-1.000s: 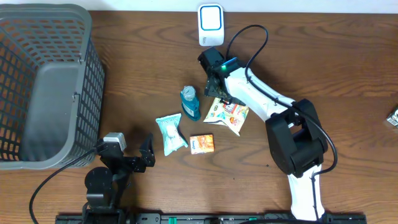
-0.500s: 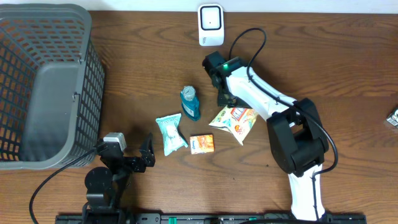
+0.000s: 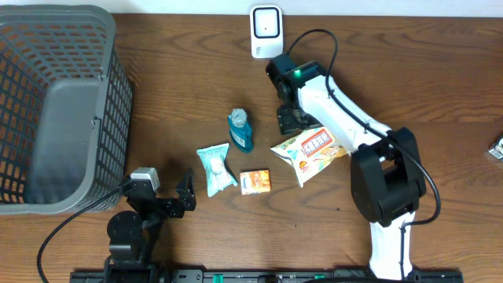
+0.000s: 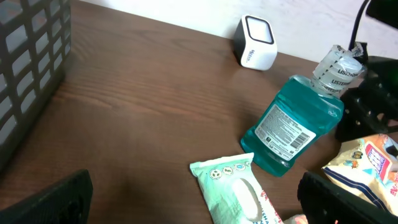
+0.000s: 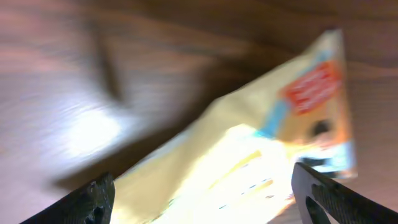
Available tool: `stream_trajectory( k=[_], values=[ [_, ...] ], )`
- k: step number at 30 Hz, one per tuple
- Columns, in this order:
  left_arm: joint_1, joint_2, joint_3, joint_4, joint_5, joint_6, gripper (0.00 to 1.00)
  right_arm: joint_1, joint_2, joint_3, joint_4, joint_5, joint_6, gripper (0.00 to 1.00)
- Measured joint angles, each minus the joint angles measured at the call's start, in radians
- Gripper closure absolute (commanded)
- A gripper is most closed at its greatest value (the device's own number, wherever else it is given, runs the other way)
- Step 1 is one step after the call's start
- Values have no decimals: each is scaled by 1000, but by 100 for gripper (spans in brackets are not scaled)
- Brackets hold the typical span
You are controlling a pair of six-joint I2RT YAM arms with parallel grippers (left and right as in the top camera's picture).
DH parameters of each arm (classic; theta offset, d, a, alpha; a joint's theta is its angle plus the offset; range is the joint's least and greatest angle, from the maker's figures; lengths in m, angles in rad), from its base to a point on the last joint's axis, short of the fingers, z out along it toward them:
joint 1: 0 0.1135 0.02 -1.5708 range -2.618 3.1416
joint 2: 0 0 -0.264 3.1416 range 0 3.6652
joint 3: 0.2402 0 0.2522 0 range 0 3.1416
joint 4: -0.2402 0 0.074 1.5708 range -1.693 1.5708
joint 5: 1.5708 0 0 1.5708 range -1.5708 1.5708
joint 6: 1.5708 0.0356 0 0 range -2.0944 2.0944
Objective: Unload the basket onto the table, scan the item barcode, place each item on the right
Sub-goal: 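Grasp the yellow snack bag with the right gripper and lift it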
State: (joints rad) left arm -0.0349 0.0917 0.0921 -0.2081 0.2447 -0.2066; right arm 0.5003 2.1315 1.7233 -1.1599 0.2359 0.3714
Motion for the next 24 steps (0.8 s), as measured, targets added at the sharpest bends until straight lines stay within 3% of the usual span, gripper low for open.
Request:
stream_trajectory(
  k=[7, 18, 24],
  values=[
    [0, 0, 0, 0, 0, 0, 2, 60, -6, -3, 0, -109, 4, 20],
    [0, 0, 0, 0, 0, 0, 2, 80, -6, -39, -229, -20, 10, 32],
    [0, 0, 0, 0, 0, 0, 2, 80, -6, -39, -278, 23, -5, 30]
  ],
)
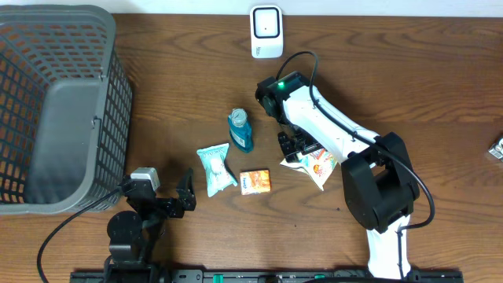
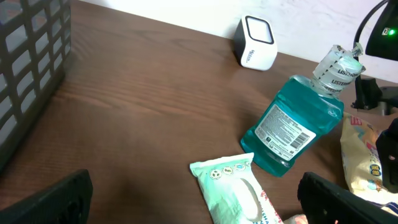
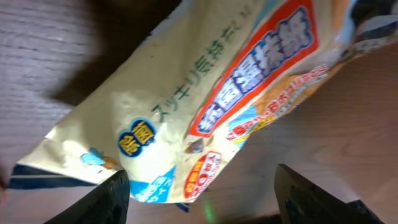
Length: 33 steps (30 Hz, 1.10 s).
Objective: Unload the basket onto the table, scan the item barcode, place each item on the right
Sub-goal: 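Grasp the yellow snack bag with the right gripper and lift it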
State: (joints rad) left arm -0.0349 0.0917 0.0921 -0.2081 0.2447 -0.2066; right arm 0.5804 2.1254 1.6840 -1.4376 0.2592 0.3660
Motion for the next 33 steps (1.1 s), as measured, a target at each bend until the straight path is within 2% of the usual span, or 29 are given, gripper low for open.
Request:
stream_trajectory(
  k=[2, 3, 5, 15, 23, 26, 28, 29, 30, 31, 33],
  values=[
    [0, 0, 0, 0, 0, 0, 2, 0, 0, 0, 7, 12, -3, 27],
    [0, 0, 0, 0, 0, 0, 2, 0, 0, 0, 18, 20, 1, 20],
    [0, 0, 0, 0, 0, 0, 2, 0, 0, 0, 41, 27, 18, 15],
    [0, 0, 0, 0, 0, 0, 2, -11, 0, 0, 281, 38, 298, 18],
    [0, 0, 0, 0, 0, 0, 2, -50, 52, 1, 208, 98, 510, 18],
    [0, 0, 0, 0, 0, 0, 2, -71, 105, 1, 204, 96, 542, 20],
    [0, 0, 0, 0, 0, 0, 2, -77, 126, 11, 190, 106, 545, 26],
    [0, 0, 0, 0, 0, 0, 2, -80, 133, 17, 189, 104, 546, 43],
    [0, 0, 0, 0, 0, 0, 2, -80, 140, 24, 186, 105, 547, 55],
    [0, 0, 0, 0, 0, 0, 2, -81, 150, 31, 185, 98, 545, 75],
    [0, 0, 0, 0, 0, 0, 2, -84, 176, 47, 172, 96, 536, 90]
  ],
)
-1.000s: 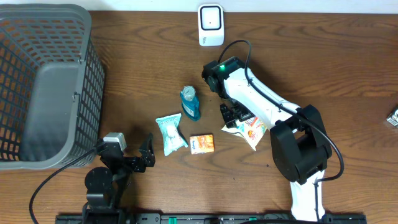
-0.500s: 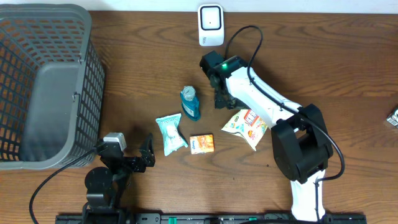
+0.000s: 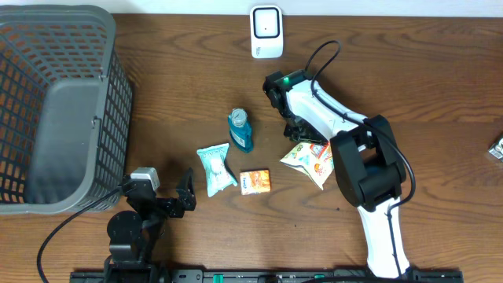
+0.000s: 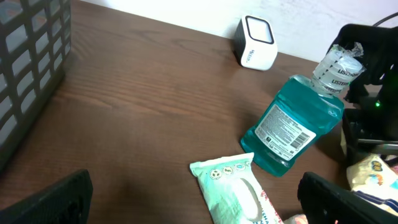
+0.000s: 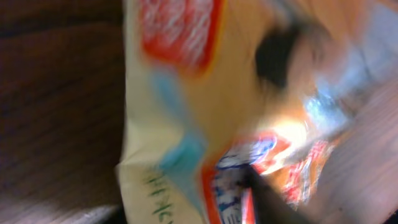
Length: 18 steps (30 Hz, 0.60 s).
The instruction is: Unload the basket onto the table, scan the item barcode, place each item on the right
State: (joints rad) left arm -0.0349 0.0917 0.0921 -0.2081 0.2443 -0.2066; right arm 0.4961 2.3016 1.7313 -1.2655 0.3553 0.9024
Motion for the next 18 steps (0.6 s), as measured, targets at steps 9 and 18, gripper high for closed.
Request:
stream_trajectory(
  k=[9, 18],
  values=[
    [0, 0, 0, 0, 0, 0, 2, -88, -5, 36, -31, -183, -210, 99],
    [0, 0, 0, 0, 0, 0, 2, -332, -120, 48, -171, -900, -739, 99]
  ],
)
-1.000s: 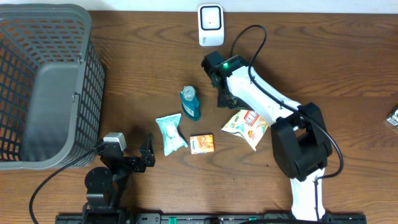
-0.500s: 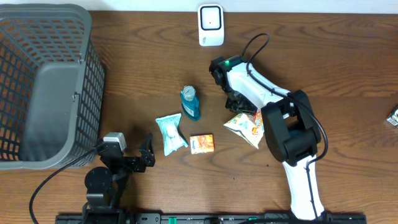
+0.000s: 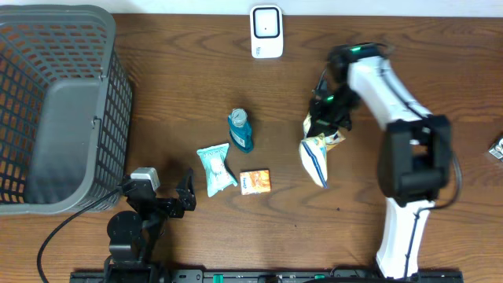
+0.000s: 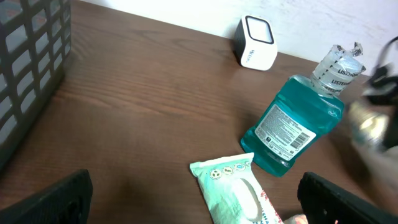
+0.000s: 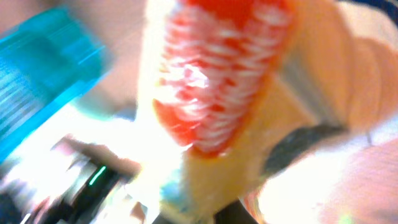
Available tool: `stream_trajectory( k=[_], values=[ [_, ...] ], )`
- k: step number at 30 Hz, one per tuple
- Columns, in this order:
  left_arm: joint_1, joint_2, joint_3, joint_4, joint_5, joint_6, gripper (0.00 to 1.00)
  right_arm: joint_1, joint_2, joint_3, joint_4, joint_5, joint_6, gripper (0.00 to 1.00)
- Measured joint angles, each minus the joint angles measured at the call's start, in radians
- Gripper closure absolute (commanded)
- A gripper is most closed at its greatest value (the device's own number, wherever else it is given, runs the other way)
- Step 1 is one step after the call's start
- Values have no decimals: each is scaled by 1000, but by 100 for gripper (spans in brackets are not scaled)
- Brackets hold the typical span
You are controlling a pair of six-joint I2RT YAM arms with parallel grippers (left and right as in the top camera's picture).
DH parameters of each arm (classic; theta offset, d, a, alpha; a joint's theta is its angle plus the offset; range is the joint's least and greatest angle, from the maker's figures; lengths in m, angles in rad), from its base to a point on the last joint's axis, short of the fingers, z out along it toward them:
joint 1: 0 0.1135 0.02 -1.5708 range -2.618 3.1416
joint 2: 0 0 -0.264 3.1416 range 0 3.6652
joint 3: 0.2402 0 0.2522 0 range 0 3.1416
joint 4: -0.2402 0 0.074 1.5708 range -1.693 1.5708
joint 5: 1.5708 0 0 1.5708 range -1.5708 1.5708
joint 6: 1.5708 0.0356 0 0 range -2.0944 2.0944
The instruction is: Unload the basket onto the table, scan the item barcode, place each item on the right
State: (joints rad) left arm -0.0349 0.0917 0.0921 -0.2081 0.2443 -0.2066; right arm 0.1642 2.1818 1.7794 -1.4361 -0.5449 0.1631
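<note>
The yellow and orange snack bag [image 3: 314,155] hangs on edge right of the table's middle, and my right gripper [image 3: 324,122] is shut on its top. In the right wrist view the bag [image 5: 217,74] fills the frame, blurred, with the teal bottle [image 5: 43,81] behind it. The white barcode scanner [image 3: 266,31] stands at the far edge, apart from the bag; it also shows in the left wrist view as the scanner [image 4: 257,42]. My left gripper [image 3: 182,199] rests open at the near edge, with nothing between its fingers [image 4: 59,199].
A teal mouthwash bottle [image 3: 240,130], a green wipes pack [image 3: 214,169] and a small orange box [image 3: 255,181] lie left of the bag. A grey mesh basket [image 3: 59,102] fills the far left. A small silver item [image 3: 497,148] sits at the right edge.
The right arm has swung to the right. The snack bag, which lay flat under the gripper, now hangs on edge from the shut gripper. The left arm has not moved.
The right gripper stood open beside the snack bag lying flat. Then it was low at the bag's left end, and the bag had turned. Then it was at the bag's top edge. Now it holds the bag up, with the arm further right.
</note>
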Motion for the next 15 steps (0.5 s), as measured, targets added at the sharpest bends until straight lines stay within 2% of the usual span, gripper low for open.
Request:
stream_trajectory(
  k=[5, 8, 9, 12, 13, 14, 15],
  values=[
    [0, 0, 0, 0, 0, 0, 2, -105, -97, 6, -196, -381, -398, 99],
    [0, 0, 0, 0, 0, 0, 2, -122, -109, 9, -264, -525, -650, 99],
    [0, 0, 0, 0, 0, 0, 2, -124, -109, 9, -263, -555, -716, 93],
    [0, 0, 0, 0, 0, 0, 2, -123, -109, 9, -241, -583, -809, 62],
    [0, 0, 0, 0, 0, 0, 2, -119, -109, 9, -229, -584, -820, 57],
    [0, 0, 0, 0, 0, 0, 2, -112, -109, 9, -188, -577, -803, 43],
    [0, 0, 0, 0, 0, 0, 2, -100, -109, 9, -129, -558, -762, 41]
  ],
)
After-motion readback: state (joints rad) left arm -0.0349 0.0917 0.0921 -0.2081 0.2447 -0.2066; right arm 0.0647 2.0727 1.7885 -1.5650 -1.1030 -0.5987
